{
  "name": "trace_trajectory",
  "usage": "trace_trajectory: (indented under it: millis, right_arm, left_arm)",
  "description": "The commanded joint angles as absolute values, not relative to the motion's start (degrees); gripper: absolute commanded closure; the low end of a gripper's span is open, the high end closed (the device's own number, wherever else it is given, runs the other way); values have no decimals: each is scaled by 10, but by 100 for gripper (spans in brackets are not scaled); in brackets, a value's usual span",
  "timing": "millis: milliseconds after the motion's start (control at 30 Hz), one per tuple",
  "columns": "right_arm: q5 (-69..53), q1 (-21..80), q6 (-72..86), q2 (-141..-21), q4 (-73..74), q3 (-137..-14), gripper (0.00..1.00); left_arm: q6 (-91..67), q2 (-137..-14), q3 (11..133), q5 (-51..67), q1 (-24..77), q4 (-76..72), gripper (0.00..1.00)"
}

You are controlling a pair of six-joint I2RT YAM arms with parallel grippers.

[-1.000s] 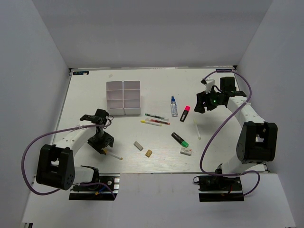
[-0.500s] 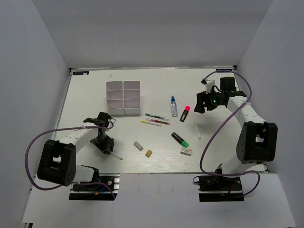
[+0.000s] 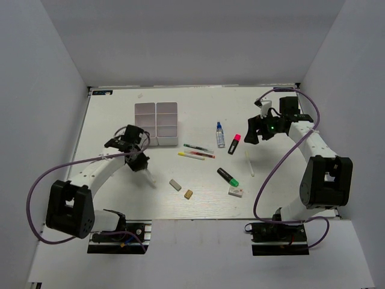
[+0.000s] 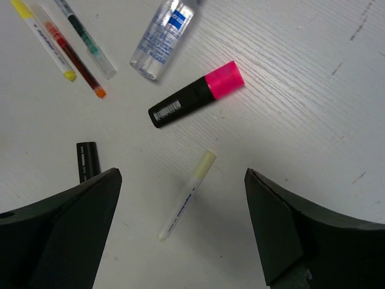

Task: Sort the stationery into containers
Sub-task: Grab a piece of stationery with the left arm

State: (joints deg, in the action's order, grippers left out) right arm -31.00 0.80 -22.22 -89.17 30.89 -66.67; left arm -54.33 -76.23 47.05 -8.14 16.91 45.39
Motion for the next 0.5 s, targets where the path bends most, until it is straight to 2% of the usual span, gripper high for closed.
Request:
trace_trajectory:
  millis: [0,33,133,333,467]
  right_arm:
    - [-369,6,-249,-876,326,-682,14]
    - [-375,6,-258,-876,330,-681,43]
    - [-392,7,-274,-882,341,-691,99]
    - [-467,7,-340,-914,401,-734,100]
    - [-509,8,-371,-939,420,-751,67]
  left_arm:
    - [-424,-707,525,-57,183,309,100]
    - [-412,-700,531,-35,183,285,100]
    - [-372,-694,544,1,183,200,100]
    - [-277,-773,634,4,183,84,100]
    - [-233,-825,687,-17,170,23,100]
